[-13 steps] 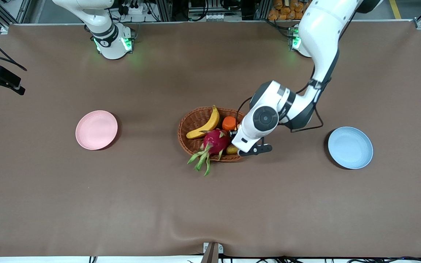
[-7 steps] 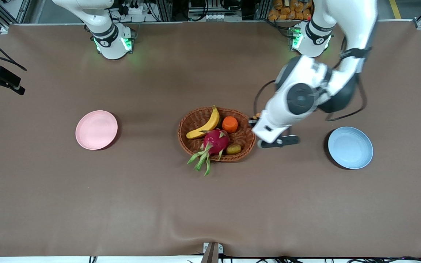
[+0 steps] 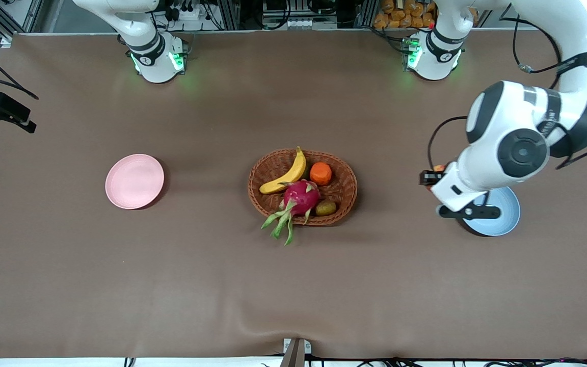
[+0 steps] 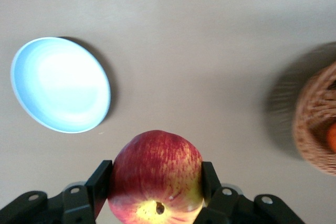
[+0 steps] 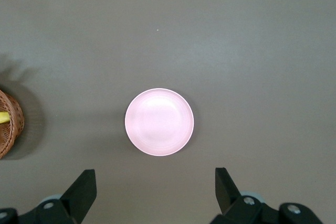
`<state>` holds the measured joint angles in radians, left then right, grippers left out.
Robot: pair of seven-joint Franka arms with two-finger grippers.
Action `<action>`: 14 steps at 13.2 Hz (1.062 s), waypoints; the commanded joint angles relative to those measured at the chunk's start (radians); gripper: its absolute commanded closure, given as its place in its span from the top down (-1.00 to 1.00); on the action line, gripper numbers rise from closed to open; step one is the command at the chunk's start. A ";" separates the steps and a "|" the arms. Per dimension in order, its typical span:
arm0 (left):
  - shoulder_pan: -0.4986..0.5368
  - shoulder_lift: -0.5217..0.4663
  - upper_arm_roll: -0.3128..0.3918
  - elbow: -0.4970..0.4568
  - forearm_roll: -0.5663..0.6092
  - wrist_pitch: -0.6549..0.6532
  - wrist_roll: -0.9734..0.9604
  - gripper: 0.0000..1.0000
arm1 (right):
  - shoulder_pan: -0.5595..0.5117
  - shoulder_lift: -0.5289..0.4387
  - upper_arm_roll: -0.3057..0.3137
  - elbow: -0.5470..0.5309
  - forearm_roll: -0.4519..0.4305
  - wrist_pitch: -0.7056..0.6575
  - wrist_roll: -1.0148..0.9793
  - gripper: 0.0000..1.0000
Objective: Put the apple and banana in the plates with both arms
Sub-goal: 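Carry the apple with the left gripper over the blue plate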
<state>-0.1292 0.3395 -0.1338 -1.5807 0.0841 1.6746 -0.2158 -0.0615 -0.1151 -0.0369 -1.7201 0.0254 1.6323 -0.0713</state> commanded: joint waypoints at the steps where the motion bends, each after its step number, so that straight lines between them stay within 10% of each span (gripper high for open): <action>1: 0.106 -0.059 -0.012 -0.091 0.020 0.008 0.113 -0.54 | 0.041 0.028 0.011 0.027 0.018 -0.020 -0.013 1.00; 8: 0.321 -0.073 -0.017 -0.364 0.092 0.359 0.306 -0.55 | 0.294 0.138 0.011 0.053 0.019 -0.034 0.024 1.00; 14: 0.436 0.068 -0.018 -0.372 0.092 0.540 0.480 -0.55 | 0.524 0.230 0.012 0.054 0.024 0.082 0.427 1.00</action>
<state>0.2976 0.3792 -0.1359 -1.9592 0.1584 2.1693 0.2420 0.4086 0.0654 -0.0144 -1.6961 0.0362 1.6887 0.2645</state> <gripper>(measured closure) 0.269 0.000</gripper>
